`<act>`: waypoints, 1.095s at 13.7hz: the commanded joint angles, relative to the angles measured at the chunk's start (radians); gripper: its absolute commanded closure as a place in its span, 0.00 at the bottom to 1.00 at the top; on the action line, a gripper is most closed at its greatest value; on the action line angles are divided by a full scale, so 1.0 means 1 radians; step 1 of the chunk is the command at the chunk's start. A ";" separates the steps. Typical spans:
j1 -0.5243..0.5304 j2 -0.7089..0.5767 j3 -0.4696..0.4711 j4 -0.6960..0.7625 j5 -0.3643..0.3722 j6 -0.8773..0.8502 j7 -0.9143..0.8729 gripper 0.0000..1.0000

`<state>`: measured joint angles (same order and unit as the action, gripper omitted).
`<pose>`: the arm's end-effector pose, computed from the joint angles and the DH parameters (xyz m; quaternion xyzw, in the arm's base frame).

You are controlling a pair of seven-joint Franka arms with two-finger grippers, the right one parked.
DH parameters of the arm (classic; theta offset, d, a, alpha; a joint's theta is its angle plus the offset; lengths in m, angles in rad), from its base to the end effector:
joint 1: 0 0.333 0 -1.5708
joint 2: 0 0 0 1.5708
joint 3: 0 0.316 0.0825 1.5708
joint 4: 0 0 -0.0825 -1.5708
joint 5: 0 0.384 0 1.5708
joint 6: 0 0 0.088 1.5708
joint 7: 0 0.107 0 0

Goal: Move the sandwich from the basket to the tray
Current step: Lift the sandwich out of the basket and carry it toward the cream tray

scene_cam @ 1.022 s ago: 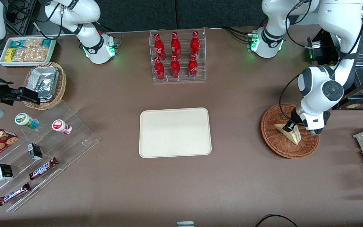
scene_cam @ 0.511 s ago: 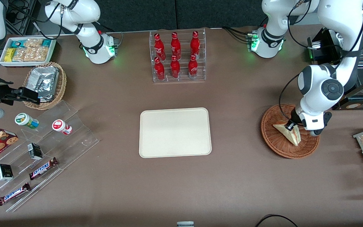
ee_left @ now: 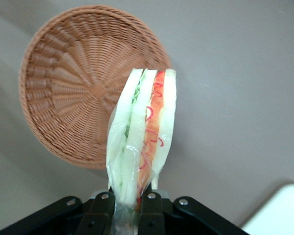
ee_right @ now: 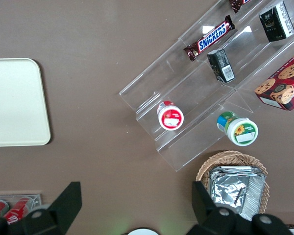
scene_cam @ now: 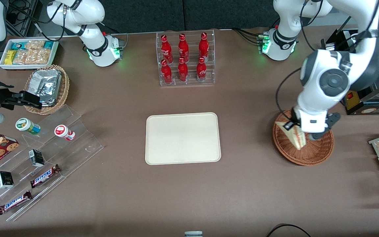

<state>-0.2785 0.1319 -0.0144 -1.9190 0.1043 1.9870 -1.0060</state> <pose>0.5603 -0.1619 0.4191 -0.9433 -0.3273 -0.0025 0.0559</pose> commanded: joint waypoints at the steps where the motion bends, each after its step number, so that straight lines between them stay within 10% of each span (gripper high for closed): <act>1: -0.111 0.055 0.010 0.073 0.021 -0.025 -0.048 0.83; 15: -0.459 0.459 0.008 0.356 0.017 0.157 -0.077 0.83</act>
<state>-0.7216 0.5629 -0.0203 -1.5997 0.1076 2.1380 -1.0839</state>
